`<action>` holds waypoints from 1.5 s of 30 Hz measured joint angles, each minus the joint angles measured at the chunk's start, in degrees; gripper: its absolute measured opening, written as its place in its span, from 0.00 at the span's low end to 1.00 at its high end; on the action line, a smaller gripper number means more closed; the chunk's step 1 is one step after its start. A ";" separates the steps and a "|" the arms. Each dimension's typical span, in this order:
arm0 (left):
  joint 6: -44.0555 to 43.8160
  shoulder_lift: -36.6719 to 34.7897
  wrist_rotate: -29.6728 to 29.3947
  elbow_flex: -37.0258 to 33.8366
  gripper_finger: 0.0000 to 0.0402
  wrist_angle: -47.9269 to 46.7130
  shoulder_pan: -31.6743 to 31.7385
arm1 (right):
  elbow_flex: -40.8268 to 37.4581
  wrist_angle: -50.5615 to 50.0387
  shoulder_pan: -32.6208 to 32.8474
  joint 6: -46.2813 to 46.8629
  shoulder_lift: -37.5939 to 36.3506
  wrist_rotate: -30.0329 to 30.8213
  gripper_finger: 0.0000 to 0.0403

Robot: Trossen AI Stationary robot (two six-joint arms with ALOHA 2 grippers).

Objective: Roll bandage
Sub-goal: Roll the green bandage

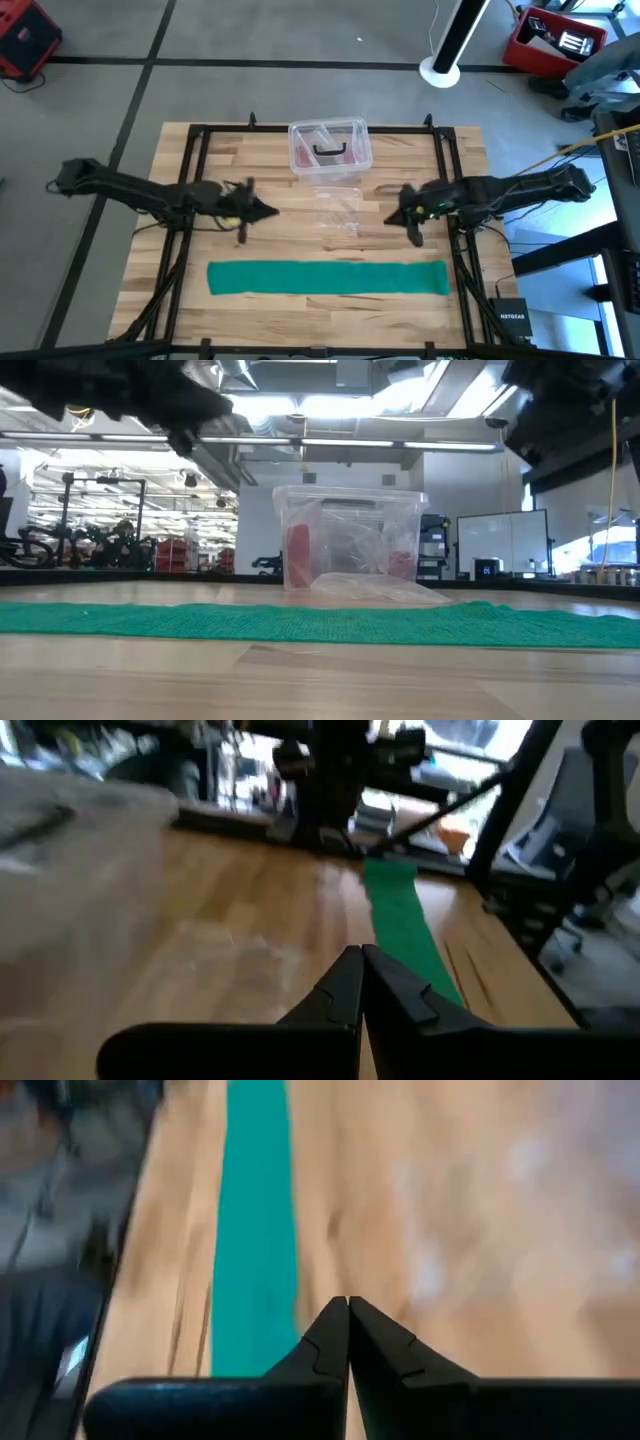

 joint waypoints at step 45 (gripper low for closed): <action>3.15 30.57 -1.05 18.13 0.00 0.16 -7.51 | 10.32 -24.88 61.27 52.93 37.39 2.50 0.48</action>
